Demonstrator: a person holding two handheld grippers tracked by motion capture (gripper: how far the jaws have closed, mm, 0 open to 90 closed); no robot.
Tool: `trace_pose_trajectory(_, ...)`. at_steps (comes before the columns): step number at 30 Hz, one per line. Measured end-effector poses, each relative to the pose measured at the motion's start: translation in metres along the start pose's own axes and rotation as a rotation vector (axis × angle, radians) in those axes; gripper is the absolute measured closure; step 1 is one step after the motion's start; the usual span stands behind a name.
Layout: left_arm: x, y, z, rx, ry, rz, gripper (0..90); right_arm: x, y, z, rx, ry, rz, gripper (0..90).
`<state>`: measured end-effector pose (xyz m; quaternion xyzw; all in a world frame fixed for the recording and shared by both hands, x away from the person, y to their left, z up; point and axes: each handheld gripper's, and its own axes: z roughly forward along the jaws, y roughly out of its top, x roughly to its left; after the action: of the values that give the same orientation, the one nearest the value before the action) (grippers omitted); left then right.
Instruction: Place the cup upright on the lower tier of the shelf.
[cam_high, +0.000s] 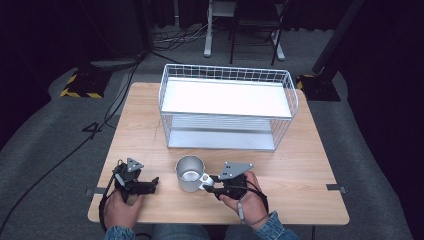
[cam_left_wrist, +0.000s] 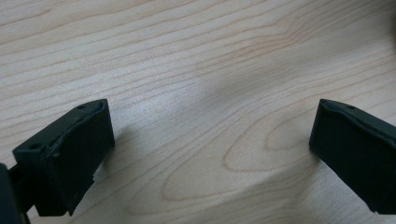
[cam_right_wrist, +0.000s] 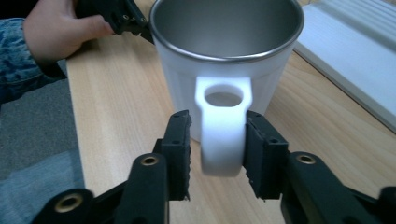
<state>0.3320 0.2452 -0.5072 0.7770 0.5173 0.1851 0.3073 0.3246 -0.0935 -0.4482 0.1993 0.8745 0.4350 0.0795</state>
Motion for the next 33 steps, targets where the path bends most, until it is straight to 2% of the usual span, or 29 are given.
trace_pose_trajectory(5, 0.0, 0.0, 0.0, 0.0, 0.0, 0.0, 0.3, -0.002, 0.003, 0.002, 0.007, -0.012, -0.007, 70.8)
trace_pose_trajectory(12, 0.0, 0.0, 0.0, 0.0, 0.0, 0.0, 0.3, -0.003, 0.002, 0.002, -0.008, -0.015, -0.008, 71.5)
trace_pose_trajectory(19, 0.0, 0.0, 0.0, 0.0, 0.0, 0.0, 0.4, 0.001, 0.003, 0.001, -0.045, -0.028, -0.036, 71.7)
trace_pose_trajectory(24, 0.0, 0.0, 0.0, 0.001, 0.0, 0.0, 0.4, -0.002, 0.003, -0.003, -0.082, -0.034, -0.026, 71.8)
trace_pose_trajectory(33, 0.0, 0.0, 0.0, 0.001, 0.003, 0.0, 0.4, -0.016, 0.01, -0.015, -0.121, -0.048, 0.011, 71.7)
